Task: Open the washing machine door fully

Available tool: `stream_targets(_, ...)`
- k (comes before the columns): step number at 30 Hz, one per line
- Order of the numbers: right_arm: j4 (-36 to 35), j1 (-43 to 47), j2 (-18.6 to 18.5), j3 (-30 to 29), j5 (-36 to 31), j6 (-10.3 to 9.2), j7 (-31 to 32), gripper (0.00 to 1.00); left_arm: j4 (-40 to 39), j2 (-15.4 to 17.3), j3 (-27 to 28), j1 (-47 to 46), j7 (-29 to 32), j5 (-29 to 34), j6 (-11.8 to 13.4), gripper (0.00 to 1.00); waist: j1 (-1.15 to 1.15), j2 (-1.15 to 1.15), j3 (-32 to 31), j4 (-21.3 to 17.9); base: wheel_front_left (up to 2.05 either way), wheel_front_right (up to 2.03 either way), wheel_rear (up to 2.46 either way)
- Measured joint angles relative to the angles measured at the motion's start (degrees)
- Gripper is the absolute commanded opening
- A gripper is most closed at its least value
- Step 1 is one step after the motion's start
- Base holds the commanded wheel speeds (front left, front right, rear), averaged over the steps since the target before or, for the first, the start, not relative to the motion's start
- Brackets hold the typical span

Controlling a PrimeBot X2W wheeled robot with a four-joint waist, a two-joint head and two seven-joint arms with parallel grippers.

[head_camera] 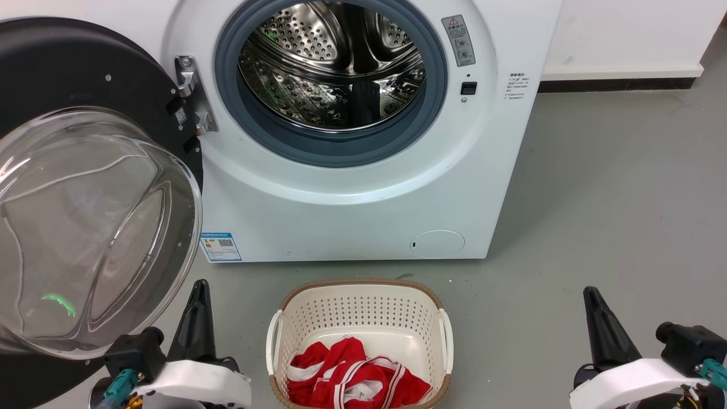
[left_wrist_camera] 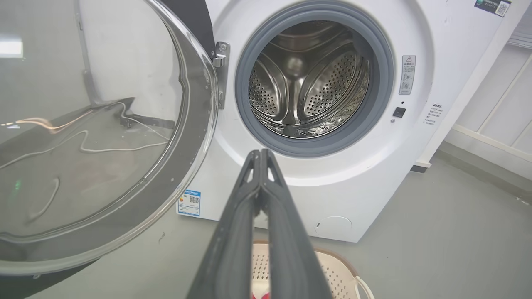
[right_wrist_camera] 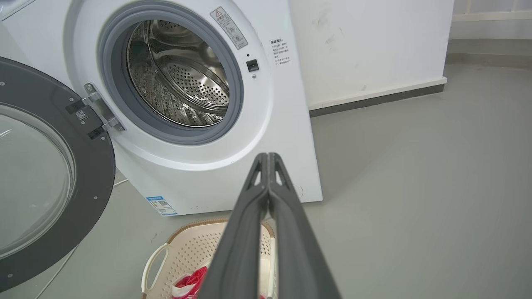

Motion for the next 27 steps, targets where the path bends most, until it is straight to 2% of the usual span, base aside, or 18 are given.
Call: stream_targets(27,3.0,-3.2,-0.2,-1.2,26.4,-0.01,3.8,0.00,2.6,-0.4,2.0,-2.0,6.0,-26.4,-2.3,0.00,0.00,0.00,0.3,0.2,0.00,0.00,0.00)
